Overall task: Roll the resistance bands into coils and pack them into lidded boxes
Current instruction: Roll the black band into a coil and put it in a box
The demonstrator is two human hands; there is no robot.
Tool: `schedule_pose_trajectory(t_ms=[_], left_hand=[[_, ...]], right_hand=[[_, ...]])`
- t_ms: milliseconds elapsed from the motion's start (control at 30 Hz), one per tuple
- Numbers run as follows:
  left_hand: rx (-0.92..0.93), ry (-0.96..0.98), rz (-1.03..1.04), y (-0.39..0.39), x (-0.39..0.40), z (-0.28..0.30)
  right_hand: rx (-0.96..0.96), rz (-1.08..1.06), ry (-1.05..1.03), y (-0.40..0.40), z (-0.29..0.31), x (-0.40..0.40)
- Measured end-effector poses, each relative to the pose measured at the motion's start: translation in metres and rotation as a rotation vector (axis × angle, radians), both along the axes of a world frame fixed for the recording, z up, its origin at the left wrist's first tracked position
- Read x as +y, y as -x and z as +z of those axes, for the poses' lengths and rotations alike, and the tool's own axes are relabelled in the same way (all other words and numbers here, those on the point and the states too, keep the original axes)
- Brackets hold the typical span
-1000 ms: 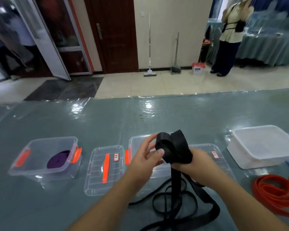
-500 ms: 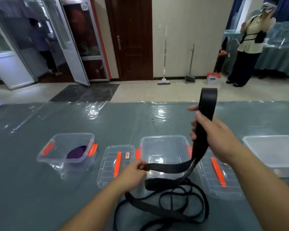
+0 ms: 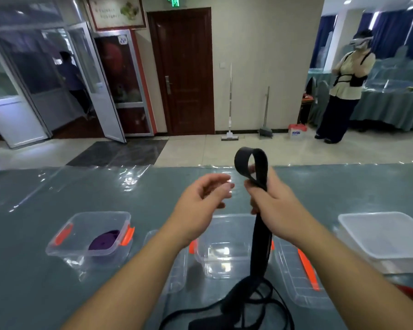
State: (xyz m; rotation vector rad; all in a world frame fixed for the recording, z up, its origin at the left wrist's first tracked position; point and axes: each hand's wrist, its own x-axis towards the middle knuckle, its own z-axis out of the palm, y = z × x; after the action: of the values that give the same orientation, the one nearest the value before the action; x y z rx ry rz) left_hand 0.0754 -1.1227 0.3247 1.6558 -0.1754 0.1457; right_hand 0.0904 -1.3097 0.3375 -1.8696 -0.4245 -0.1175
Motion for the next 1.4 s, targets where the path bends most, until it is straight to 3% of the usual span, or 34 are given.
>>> schedule_pose_trajectory(t_ms=[67, 200, 400, 533, 867, 1067, 1267, 1400], left_hand=[[-0.135, 0.078, -0.025, 0.001, -0.010, 0.041], [-0.298, -0.177, 0.091, -0.001, -0.016, 0.082], [-0.288, -0.306, 0.048, -0.004, -0.014, 0.105], [-0.328, -0.320, 0.012, -0.008, -0.011, 0.121], [-0.437, -0.433, -0.101, -0.005, -0.022, 0.173], [-0.504, -0.517, -0.107, -0.009, -0.007, 0.181], [-0.804, -0.988, -0.131, -0.010, 0.003, 0.186], [-0.903, -1.088, -0.094, -0.013, 0.005, 0.194]], right_hand=[[-0.043, 0.017, 0.078, 0.004, 0.007, 0.003], [-0.053, 0.019, 0.146, 0.008, 0.017, 0.005], [-0.057, -0.111, 0.038, 0.008, 0.035, -0.002], [-0.054, -0.030, 0.105, 0.015, 0.051, -0.005], [-0.132, 0.141, -0.244, 0.008, 0.109, 0.003], [0.028, 0.230, -0.317, -0.002, 0.116, 0.001], [0.086, 0.279, -0.182, -0.008, 0.120, -0.006], [0.080, 0.304, -0.217, -0.010, 0.121, -0.011]])
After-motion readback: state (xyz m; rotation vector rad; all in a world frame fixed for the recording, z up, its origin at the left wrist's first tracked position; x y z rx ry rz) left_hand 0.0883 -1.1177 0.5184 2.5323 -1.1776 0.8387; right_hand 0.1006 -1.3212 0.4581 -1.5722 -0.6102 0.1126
